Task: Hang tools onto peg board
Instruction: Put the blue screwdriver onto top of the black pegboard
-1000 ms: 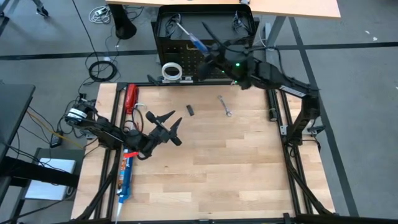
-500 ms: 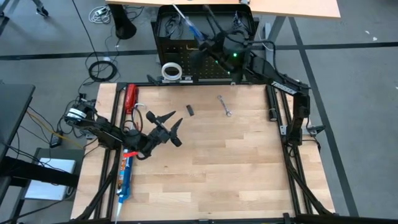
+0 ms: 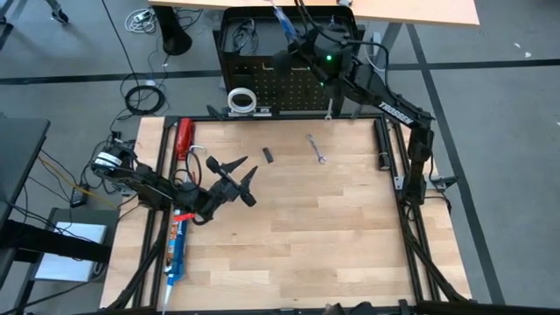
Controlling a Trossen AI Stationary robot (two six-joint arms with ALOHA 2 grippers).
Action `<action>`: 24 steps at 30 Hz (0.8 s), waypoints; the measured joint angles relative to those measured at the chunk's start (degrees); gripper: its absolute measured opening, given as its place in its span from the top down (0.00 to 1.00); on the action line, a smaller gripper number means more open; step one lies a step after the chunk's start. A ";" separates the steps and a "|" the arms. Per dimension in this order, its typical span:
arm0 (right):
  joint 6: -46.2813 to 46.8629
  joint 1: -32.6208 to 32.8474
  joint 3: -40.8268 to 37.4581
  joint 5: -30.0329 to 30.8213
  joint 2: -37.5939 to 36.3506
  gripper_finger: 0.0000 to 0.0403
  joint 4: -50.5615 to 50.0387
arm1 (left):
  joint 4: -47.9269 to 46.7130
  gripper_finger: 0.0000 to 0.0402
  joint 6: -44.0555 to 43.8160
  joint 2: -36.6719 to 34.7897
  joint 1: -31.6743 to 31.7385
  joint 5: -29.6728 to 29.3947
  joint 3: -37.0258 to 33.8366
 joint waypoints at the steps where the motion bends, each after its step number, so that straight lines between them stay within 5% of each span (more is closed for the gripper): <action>1: 0.10 -0.16 0.00 -0.64 0.00 0.73 -0.74 | -0.01 0.50 0.02 0.00 0.00 0.04 0.00; 9: -4.78 7.79 -0.02 -1.47 -2.93 0.73 -10.43 | 0.11 0.50 0.93 0.00 0.00 -1.10 0.00; 15: -1.58 14.23 -0.01 -3.06 -7.93 0.73 -24.26 | 0.38 0.50 11.29 -1.09 -0.23 -6.24 1.64; 24: 8.91 20.11 -0.07 -7.15 -9.60 0.73 -42.67 | -1.93 0.50 31.05 -2.32 6.09 -2.27 17.31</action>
